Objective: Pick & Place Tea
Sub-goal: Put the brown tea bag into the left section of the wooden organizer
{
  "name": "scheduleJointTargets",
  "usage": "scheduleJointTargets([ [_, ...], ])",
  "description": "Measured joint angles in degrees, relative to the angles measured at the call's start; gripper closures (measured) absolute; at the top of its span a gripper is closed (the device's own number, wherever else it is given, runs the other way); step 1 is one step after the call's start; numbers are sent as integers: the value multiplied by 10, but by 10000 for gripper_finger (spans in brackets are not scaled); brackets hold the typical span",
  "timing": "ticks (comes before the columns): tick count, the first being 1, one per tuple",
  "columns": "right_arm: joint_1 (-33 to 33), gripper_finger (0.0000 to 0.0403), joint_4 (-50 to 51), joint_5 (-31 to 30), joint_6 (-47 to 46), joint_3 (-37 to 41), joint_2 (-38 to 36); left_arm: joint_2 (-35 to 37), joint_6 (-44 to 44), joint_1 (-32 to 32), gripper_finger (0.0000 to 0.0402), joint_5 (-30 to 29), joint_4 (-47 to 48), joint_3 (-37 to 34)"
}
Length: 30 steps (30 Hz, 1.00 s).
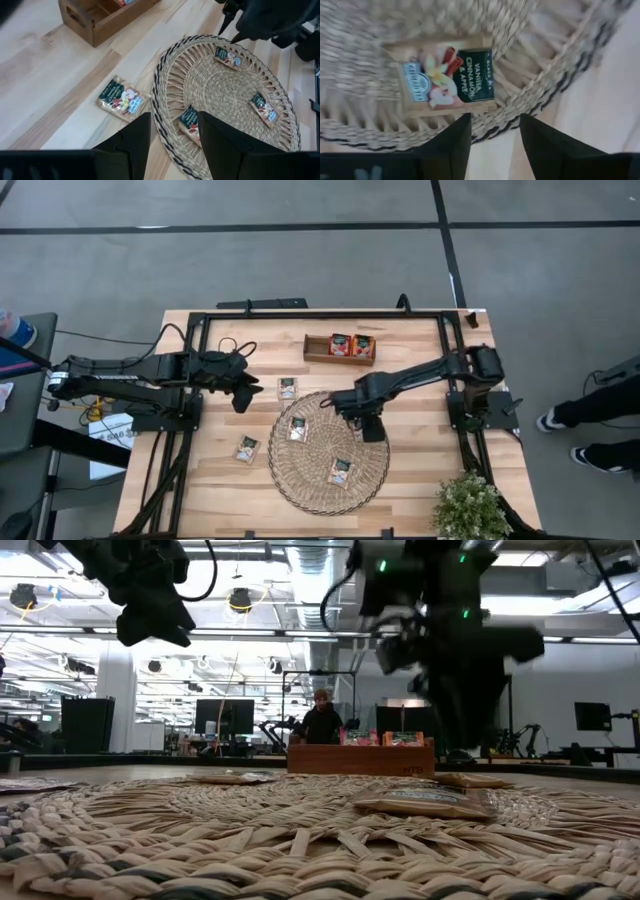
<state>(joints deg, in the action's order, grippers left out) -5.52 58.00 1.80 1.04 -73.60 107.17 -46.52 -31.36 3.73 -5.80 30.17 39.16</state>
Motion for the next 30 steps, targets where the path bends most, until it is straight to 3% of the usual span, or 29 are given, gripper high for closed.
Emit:
scheduleJointTargets([
  [12, 0, 223, -48, 7, -11, 0, 36, 0, 11, 0, 246, 0, 9, 0],
  [30, -6, 285, -61, -2, -6, -3, 68, 0, 13, 0, 246, 0, 10, 0],
])
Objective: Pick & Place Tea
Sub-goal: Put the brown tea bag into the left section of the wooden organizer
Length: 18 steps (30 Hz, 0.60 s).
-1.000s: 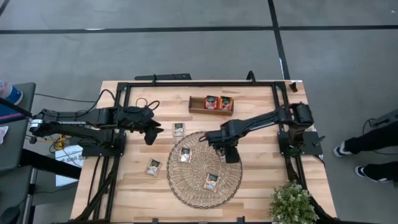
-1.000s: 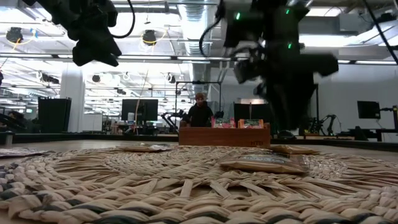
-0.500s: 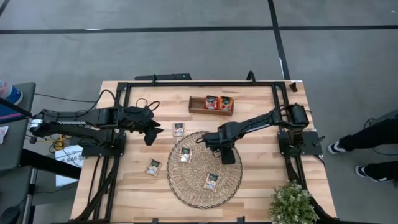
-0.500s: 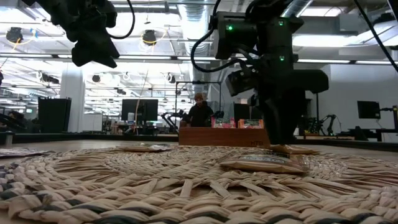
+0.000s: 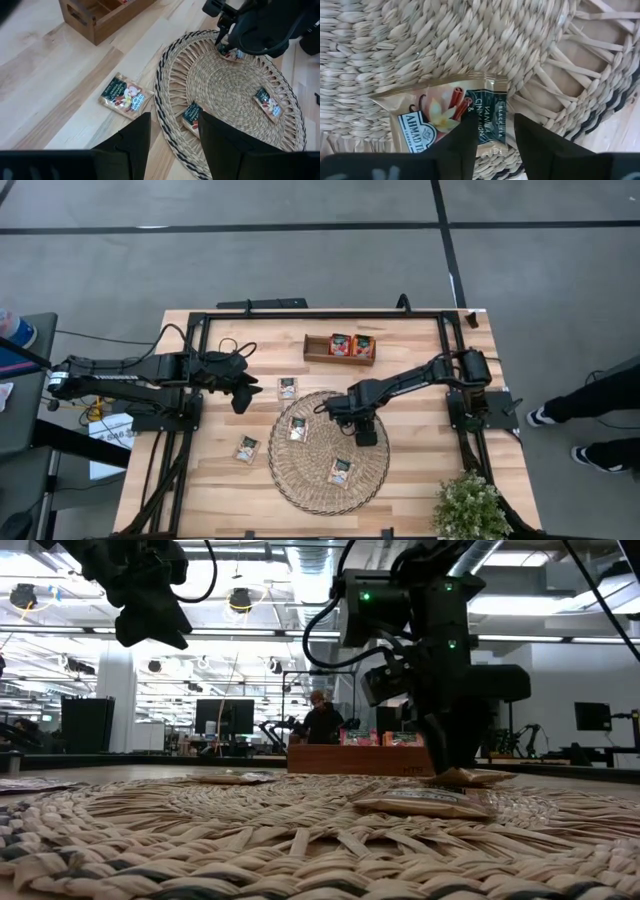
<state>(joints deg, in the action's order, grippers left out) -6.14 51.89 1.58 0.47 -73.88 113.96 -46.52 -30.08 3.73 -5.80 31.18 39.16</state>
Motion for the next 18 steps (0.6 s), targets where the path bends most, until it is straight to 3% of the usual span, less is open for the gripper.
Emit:
scheduleJointTargets([
  [15, -3, 394, -4, 2, -4, 2, 2, 0, 2, 0, 246, 0, 0, 0],
  [18, -3, 399, -4, 1, -6, 2, 2, 0, 2, 0, 246, 0, 0, 0],
])
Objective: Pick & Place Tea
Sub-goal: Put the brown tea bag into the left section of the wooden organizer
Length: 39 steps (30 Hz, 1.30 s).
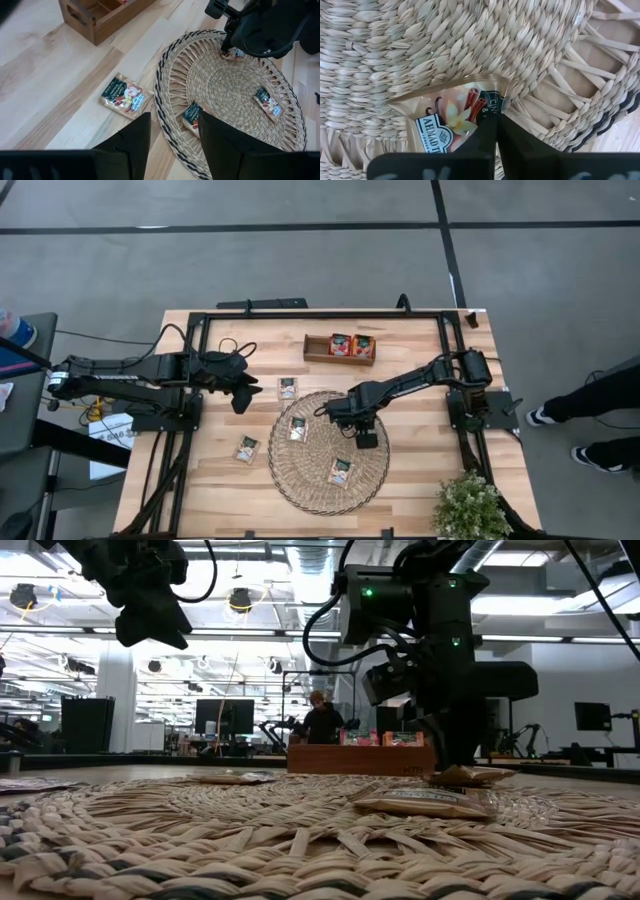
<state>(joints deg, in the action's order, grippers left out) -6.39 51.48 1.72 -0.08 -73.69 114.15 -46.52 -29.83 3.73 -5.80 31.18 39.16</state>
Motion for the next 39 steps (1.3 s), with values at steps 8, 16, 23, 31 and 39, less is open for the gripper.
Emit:
scheduleJointTargets([
  [8, 0, 402, -1, -22, -23, 3, -31, 0, 0, 0, 246, 0, 0, 0],
  [16, -19, 402, 1, -121, -54, 0, -145, 0, -9, 0, 246, 0, -43, 0],
  [23, -41, 403, 2, -238, -44, -56, -203, -29, -43, 0, 246, 38, -198, 0],
  [31, -21, 403, -6, -259, 5, -141, -200, -118, -43, 0, 246, 90, -289, 24],
  [39, 5, 403, -17, -232, 21, -165, -200, -204, -14, 0, 246, 93, -300, 105],
])
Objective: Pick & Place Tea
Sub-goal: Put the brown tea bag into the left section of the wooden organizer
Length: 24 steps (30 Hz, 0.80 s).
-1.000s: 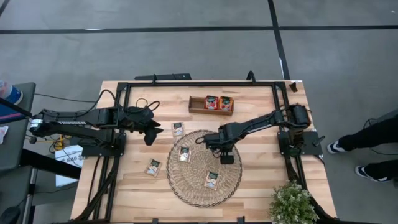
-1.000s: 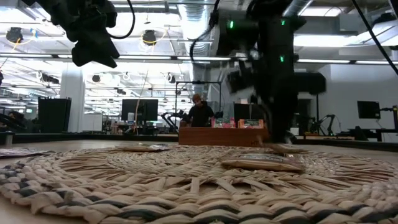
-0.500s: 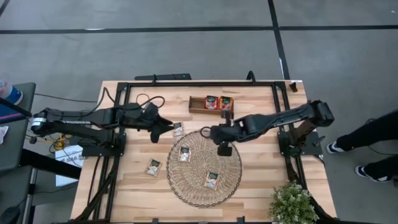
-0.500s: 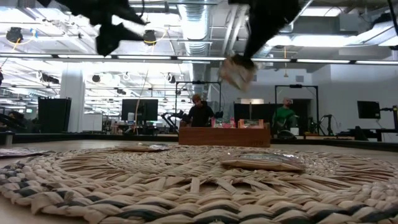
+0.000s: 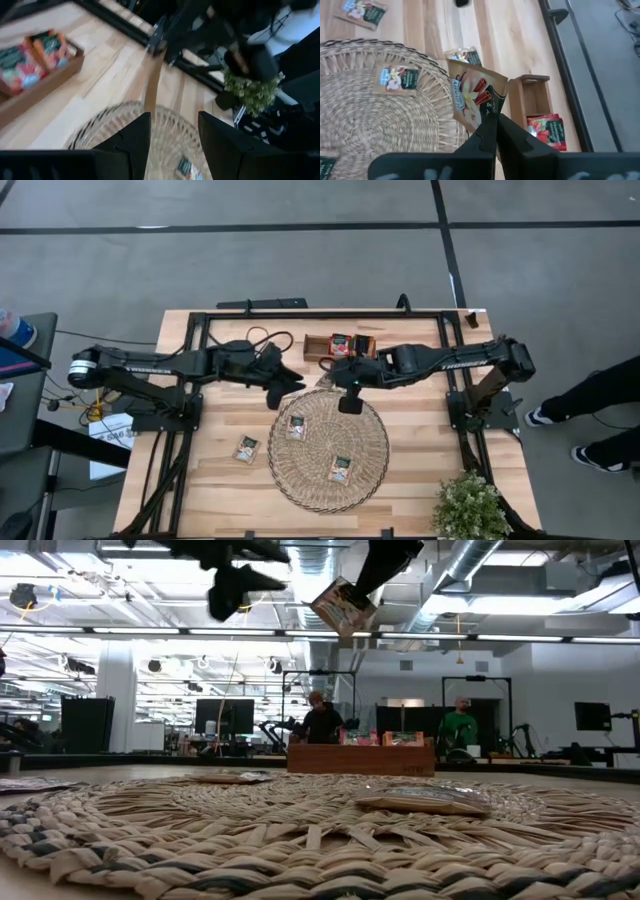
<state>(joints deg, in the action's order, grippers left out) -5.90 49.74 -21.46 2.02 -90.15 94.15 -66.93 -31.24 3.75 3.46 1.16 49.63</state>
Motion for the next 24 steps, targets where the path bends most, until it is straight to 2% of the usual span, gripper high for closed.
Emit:
scheduleJointTargets([
  [9, 1, 403, -1, 25, 1, 0, 0, -96, 49, 5, 246, -3, 3, 113],
  [13, 1, 403, 1, 26, 0, 0, 0, -130, 69, 4, 246, 2, 63, 158],
  [17, -1, 403, 2, 26, -5, 0, 0, -145, 82, 4, 246, 2, 93, 175],
  [24, -1, 403, -5, 40, -5, 0, 0, -148, 90, 4, 246, -15, 82, 179],
])
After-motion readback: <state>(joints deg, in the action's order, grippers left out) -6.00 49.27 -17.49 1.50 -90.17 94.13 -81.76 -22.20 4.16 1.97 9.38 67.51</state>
